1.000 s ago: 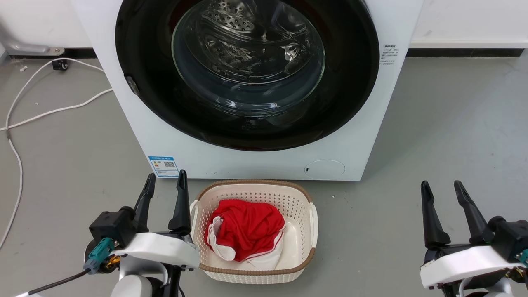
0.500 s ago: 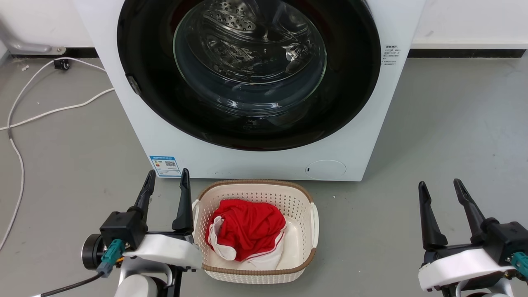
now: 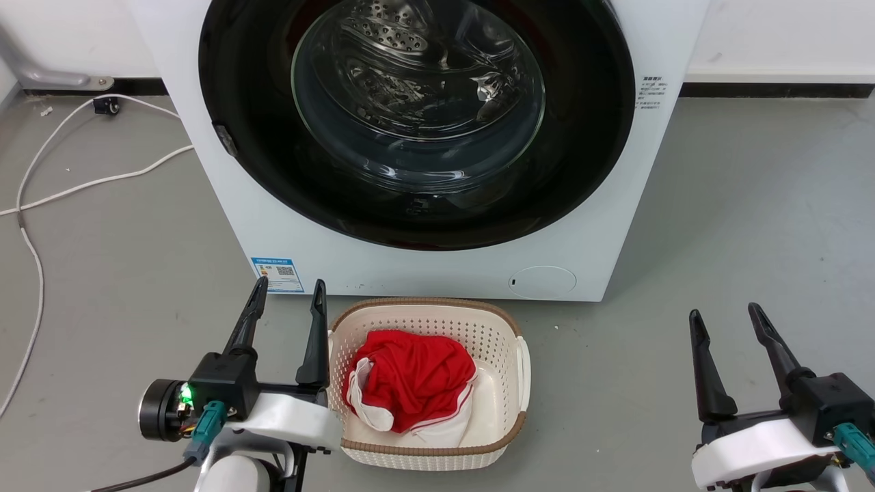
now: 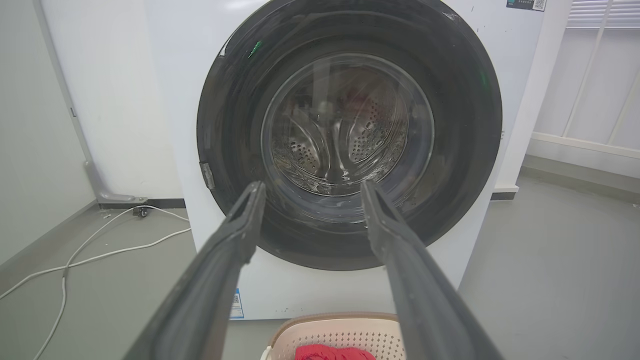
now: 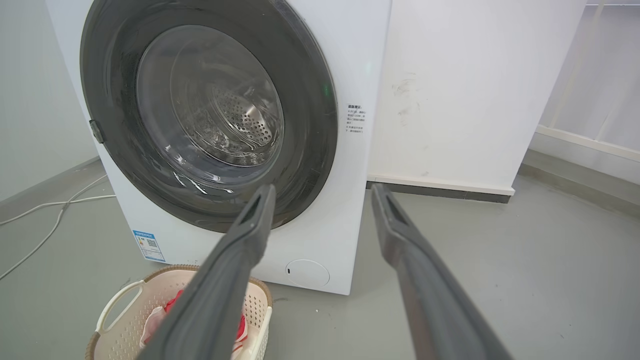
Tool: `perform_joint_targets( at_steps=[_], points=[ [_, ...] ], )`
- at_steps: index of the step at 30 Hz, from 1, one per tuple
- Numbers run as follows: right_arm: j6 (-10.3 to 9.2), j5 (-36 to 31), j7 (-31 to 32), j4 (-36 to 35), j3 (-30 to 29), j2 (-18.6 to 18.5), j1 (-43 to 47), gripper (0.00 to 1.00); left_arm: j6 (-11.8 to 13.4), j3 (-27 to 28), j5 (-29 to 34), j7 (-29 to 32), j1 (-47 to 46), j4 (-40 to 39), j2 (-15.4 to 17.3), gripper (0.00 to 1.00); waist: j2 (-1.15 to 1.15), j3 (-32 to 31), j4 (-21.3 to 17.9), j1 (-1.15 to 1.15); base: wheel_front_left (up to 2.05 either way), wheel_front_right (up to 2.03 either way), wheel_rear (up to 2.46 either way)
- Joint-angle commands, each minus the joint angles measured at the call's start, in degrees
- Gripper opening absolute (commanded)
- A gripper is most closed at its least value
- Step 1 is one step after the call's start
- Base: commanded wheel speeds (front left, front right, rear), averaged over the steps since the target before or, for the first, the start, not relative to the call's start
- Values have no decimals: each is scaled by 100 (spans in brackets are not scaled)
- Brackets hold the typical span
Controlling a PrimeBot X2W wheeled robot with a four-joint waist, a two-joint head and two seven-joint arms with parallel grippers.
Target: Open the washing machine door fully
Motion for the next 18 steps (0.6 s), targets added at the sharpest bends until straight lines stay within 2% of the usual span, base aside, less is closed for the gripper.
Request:
perform_joint_targets(
  at_steps=[1, 9, 18],
  points=[
    [-4, -85, -31, -1, -21, 21, 33, 100, 18, -6, 127, -52, -65, -10, 26, 100, 0, 0, 4, 0, 0, 0, 0],
    [-4, -121, -103, 80, -115, 25, 75, 100, -57, -28, 351, -133, -28, 68, 13, 100, 0, -20, 26, 0, 0, 0, 0],
    [-4, 81, -119, 210, -122, 24, 76, 100, -71, 48, 229, -125, -26, 194, -10, 100, 0, -49, 10, 0, 0, 0, 0]
  ],
)
